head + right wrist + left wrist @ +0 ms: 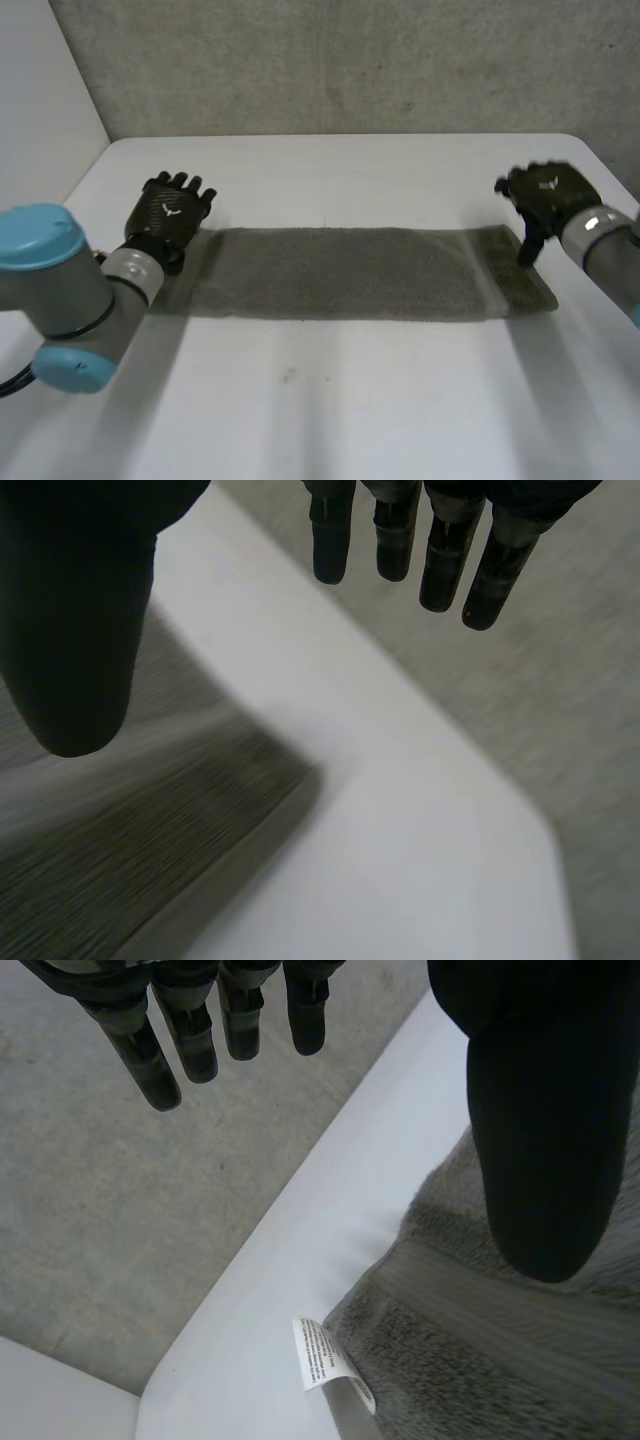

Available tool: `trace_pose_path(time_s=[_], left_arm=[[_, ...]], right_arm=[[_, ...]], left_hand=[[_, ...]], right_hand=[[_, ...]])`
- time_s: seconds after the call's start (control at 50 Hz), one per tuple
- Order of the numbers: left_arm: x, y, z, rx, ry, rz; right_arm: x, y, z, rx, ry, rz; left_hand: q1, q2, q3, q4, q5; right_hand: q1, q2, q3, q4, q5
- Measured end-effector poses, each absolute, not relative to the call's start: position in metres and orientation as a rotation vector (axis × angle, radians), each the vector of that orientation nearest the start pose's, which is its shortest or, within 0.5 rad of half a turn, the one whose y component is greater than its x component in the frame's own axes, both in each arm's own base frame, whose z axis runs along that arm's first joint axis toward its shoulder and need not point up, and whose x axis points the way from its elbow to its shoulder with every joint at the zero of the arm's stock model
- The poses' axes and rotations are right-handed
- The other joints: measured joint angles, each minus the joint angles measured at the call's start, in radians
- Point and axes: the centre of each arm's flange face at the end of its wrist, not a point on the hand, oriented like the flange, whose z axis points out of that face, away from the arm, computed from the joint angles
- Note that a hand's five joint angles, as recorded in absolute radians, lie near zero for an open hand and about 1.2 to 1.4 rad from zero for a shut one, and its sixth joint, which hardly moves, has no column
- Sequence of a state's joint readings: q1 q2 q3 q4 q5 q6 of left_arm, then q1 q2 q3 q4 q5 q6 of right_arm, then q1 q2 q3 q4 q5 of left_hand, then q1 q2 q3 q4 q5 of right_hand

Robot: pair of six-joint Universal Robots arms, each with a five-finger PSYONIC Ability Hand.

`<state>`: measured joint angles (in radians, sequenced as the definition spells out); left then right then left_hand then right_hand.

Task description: Fold the towel.

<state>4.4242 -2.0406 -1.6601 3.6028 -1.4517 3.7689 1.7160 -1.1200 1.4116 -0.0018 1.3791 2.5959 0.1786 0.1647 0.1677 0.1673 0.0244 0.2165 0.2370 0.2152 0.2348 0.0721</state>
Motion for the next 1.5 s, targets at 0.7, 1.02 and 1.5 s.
trace_pose_path(time_s=[0.7, 1.02, 1.5], left_arm=[[-0.227, -0.268, 0.191, 0.667, 2.440, -2.165], [-0.226, -0.267, 0.189, 0.667, 2.448, -2.155], [-0.225, -0.265, 0.192, 0.662, 2.438, -2.161]], right_arm=[[0.155, -0.331, 0.122, -1.098, 2.374, -1.814], [0.130, -0.352, 0.120, -1.083, 2.514, -1.866], [0.108, -0.385, 0.221, -1.165, 2.496, -2.356]], left_hand=[[0.000, 0.000, 0.000, 0.000, 0.000], [0.000, 0.000, 0.000, 0.000, 0.000], [0.000, 0.000, 0.000, 0.000, 0.000]], right_hand=[[0.417, 0.504, 0.525, 0.504, 0.462], [0.730, 0.935, 0.965, 0.956, 0.889], [0.736, 0.935, 0.974, 0.958, 0.901]])
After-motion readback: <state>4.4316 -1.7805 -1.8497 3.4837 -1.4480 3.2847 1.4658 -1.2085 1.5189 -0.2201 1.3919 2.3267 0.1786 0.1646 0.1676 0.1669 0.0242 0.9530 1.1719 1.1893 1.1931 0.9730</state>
